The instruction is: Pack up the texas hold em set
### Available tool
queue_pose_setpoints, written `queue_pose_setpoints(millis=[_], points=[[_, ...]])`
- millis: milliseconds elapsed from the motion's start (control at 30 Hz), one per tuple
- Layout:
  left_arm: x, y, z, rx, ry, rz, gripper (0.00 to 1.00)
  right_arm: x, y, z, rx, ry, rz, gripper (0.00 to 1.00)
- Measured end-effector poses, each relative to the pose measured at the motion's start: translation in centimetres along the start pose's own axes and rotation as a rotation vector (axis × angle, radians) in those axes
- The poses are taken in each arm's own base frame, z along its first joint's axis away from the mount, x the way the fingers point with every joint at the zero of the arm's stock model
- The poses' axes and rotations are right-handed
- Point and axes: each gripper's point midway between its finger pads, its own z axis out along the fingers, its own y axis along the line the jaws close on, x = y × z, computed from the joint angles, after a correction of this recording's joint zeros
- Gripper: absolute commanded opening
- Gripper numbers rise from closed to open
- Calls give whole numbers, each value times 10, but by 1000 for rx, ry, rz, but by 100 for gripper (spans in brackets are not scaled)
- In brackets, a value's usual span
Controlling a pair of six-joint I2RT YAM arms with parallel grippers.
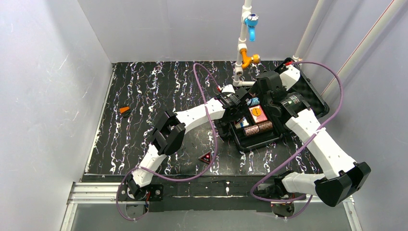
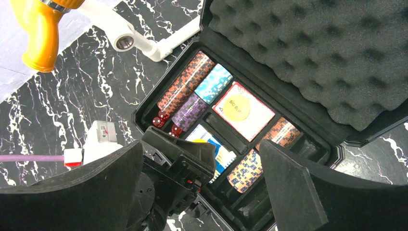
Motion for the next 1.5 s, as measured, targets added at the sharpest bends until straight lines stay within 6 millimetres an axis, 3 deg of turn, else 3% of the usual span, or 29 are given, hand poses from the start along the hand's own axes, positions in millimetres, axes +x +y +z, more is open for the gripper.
queue_pose_setpoints(millis=[100, 600, 900, 1067, 1300, 1500], points=[[-1, -3, 0, 11, -5, -2, 85, 0, 0, 0, 0, 0, 0, 98], [-9, -5, -8, 43, -35, 71, 90, 1, 1, 0, -5, 6, -5, 98], [-36, 6, -53, 71, -134, 141, 98, -5, 7, -10, -65, 4, -7, 98], [-43, 26, -72, 59, -177, 164, 98, -9, 15, -15, -122, 5, -27, 98], [-46, 64, -83, -9, -220, 239, 98, -9, 37, -24, -254, 25, -85, 98], [-66, 100, -114, -55, -289, 297, 98, -3, 51, -31, -358, 52, -126, 98]])
